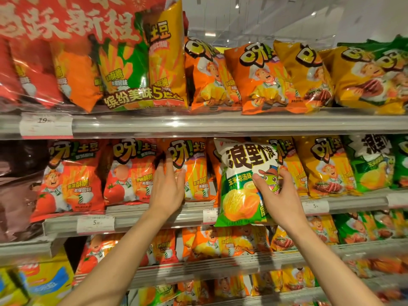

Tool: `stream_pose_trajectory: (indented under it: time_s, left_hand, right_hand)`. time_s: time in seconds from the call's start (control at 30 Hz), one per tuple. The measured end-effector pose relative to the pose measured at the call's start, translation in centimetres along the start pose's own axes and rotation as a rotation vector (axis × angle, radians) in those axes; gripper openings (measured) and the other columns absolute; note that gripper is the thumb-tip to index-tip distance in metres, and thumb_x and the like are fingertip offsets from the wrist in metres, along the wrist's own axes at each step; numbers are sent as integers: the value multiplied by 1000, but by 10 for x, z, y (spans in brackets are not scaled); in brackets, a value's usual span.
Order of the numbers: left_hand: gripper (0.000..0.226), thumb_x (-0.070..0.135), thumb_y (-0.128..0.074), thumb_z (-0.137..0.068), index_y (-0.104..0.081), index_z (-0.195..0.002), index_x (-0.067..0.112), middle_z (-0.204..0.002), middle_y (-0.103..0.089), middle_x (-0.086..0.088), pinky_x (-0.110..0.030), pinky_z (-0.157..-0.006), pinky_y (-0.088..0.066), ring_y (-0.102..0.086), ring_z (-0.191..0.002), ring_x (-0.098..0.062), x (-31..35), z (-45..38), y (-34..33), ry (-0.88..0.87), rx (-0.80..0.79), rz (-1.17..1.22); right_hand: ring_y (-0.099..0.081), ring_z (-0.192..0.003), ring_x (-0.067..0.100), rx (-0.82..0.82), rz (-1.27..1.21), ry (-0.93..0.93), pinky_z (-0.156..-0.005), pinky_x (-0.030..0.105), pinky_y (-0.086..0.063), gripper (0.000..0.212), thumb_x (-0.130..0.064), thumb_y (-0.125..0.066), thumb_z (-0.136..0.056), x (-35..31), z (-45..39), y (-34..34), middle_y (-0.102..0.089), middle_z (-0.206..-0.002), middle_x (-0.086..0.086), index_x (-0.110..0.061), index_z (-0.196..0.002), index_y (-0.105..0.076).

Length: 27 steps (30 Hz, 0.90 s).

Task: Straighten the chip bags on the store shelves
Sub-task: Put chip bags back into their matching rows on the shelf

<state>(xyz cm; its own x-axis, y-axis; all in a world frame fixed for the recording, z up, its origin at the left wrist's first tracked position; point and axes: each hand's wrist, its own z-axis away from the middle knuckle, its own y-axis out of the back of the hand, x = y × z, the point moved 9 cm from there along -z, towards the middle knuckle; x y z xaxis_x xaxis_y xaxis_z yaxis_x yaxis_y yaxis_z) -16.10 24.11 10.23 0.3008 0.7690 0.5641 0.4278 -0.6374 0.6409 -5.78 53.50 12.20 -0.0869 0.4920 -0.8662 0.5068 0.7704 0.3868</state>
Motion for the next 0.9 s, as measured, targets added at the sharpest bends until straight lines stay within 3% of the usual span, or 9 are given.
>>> stream_pose_trajectory:
  time_s: [0.1,0.2,0.37,0.43,0.5,0.57,0.67,0.77,0.9]
  left_hand:
    - [61,45,-40,-103,-25,-154,15,-156,-30,-15,-45,-117,-28,-26,-145,-28,5,13,20,-63,83,42]
    - [45,33,-53,-100,-45,-142,19,-136,-47,-3,-35,-107,-38,-41,-126,-9,21,39,37,-149,168,148]
    - [63,65,-51,-89,-38,-146,41,-142,-48,11,-28,-102,-44,-51,-108,20,38,70,9,-17,-272,528]
    - [79,82,-52,-74,-30,-145,55,-151,-40,16,-33,-108,-43,-49,-118,16,39,84,-2,56,-388,683]
    - [76,76,-59,-75,-33,-143,55,-150,-41,20,-34,-110,-42,-46,-129,8,33,95,-5,125,-413,829]
    - [52,48,-63,-88,-41,-136,48,-139,-54,19,-25,-101,-48,-54,-119,10,26,103,-2,153,-384,909]
    - [37,19,-58,-98,-46,-124,41,-115,-61,25,-9,-78,-49,-62,-96,16,16,117,3,154,-348,908]
    - [35,20,-61,-97,-51,-122,43,-110,-65,22,-14,-75,-52,-66,-90,10,14,131,-5,187,-385,908]
    - [44,24,-62,-97,-48,-137,36,-117,-63,20,-11,-71,-51,-66,-90,11,42,149,-26,203,-426,909]
  right_hand:
    - [-39,-142,23,3,-24,-9,-113,45,-36,86,-64,-61,-87,0,3,-1,-40,-156,1,-22,-154,-29]
    - [-41,-140,22,-15,-39,-7,-113,44,-37,84,-64,-61,-87,-3,8,-9,-44,-152,-1,-21,-152,-31]
    - [-56,-118,12,-83,-112,-26,-102,36,-45,76,-65,-66,-84,-9,27,-38,-58,-116,-21,-25,-142,-40]
    - [-55,-115,6,-127,-116,-33,-100,32,-44,67,-64,-66,-85,-12,39,-53,-57,-117,-22,-30,-137,-40]
    - [-48,-107,-3,-178,-113,-41,-94,26,-35,63,-61,-62,-88,-11,52,-67,-49,-110,-32,-32,-139,-38]
    - [-48,-104,-7,-199,-106,-51,-93,25,-33,63,-63,-58,-89,-9,63,-73,-48,-111,-31,-33,-141,-40]
    - [-60,-108,9,-185,-124,-134,-100,36,-47,75,-72,-57,-81,5,78,-75,-64,-118,-5,-27,-140,-47]
    - [-70,-105,25,-183,-200,-203,-100,52,-51,61,-70,-63,-82,27,94,-70,-70,-111,16,-25,-123,-60]
    - [-68,-108,18,-143,-207,-255,-101,48,-51,73,-80,-63,-73,62,106,-38,-70,-118,6,-30,-126,-60]
